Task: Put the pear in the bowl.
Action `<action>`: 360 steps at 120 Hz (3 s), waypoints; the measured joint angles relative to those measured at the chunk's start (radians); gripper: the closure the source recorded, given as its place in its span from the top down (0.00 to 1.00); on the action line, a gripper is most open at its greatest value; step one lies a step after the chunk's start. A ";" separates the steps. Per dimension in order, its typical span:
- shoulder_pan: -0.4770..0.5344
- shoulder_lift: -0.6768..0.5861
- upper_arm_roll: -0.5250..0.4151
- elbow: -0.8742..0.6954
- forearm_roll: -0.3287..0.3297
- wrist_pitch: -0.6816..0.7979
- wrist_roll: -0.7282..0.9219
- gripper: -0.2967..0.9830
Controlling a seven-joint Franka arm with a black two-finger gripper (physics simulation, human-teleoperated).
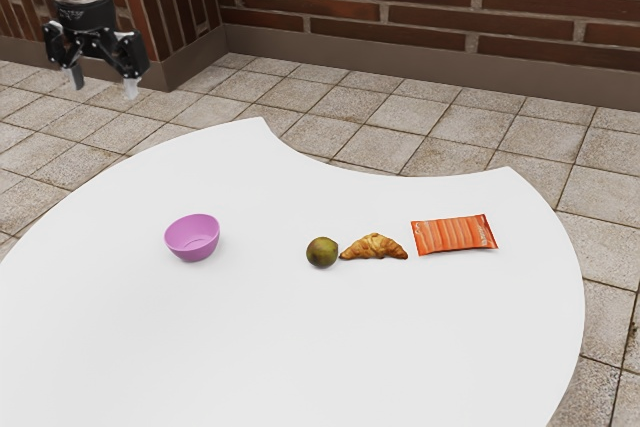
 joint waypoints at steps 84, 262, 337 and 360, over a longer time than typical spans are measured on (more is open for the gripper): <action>-0.063 0.370 -0.138 0.000 -0.146 0.214 -0.156 0.77; -0.019 0.903 -0.275 0.300 -0.135 0.471 -0.329 0.77; -0.007 0.904 -0.276 0.298 -0.164 0.479 -0.323 0.56; -0.007 0.904 -0.276 0.298 -0.162 0.479 -0.324 0.54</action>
